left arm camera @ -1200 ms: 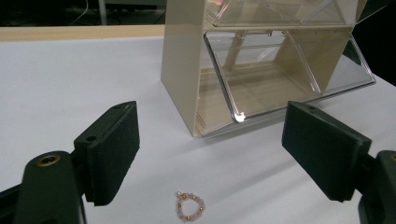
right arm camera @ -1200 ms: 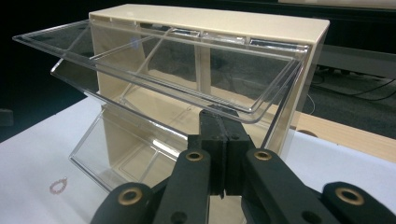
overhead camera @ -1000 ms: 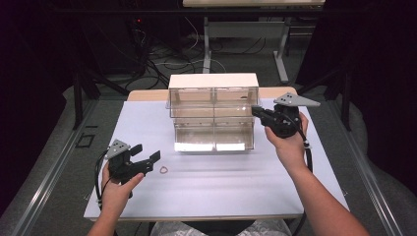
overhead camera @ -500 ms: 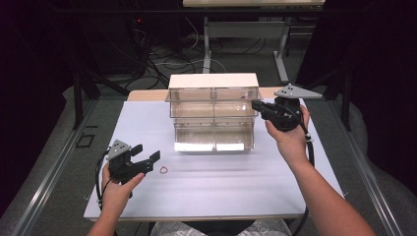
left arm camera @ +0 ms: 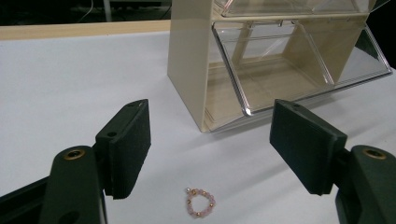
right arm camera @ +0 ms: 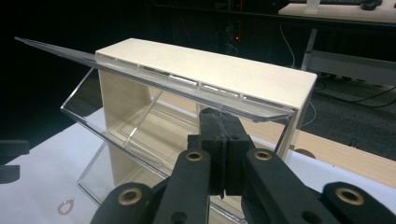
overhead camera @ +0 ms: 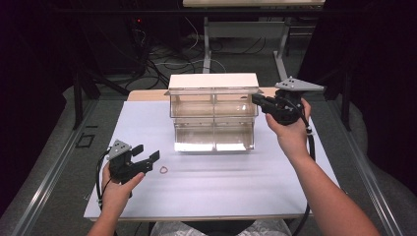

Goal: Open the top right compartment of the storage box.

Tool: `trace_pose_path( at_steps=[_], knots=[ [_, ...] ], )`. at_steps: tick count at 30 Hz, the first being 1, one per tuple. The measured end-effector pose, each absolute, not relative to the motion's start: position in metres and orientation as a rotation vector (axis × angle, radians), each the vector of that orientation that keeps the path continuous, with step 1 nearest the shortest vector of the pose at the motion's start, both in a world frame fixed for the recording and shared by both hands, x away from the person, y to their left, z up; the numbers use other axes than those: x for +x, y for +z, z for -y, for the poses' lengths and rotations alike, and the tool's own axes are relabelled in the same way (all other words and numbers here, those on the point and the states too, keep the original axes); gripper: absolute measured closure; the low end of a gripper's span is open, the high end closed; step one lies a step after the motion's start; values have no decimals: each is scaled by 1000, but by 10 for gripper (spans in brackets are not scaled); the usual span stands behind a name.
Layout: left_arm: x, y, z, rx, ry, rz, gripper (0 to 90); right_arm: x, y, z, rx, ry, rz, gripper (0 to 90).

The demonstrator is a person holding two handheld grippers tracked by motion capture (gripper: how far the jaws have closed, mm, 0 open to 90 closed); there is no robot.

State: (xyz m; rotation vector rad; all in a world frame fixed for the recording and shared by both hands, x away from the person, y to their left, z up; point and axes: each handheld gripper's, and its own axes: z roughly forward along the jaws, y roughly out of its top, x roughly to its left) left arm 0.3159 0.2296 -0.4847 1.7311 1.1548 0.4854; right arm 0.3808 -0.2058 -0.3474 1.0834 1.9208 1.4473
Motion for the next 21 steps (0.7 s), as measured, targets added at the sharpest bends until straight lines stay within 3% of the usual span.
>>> trace_pose_path(
  at_steps=[21],
  knots=[
    [324,-491,-232,1741,493,-1170,306,388,-340,205,1093,1454,-1914,900]
  ],
)
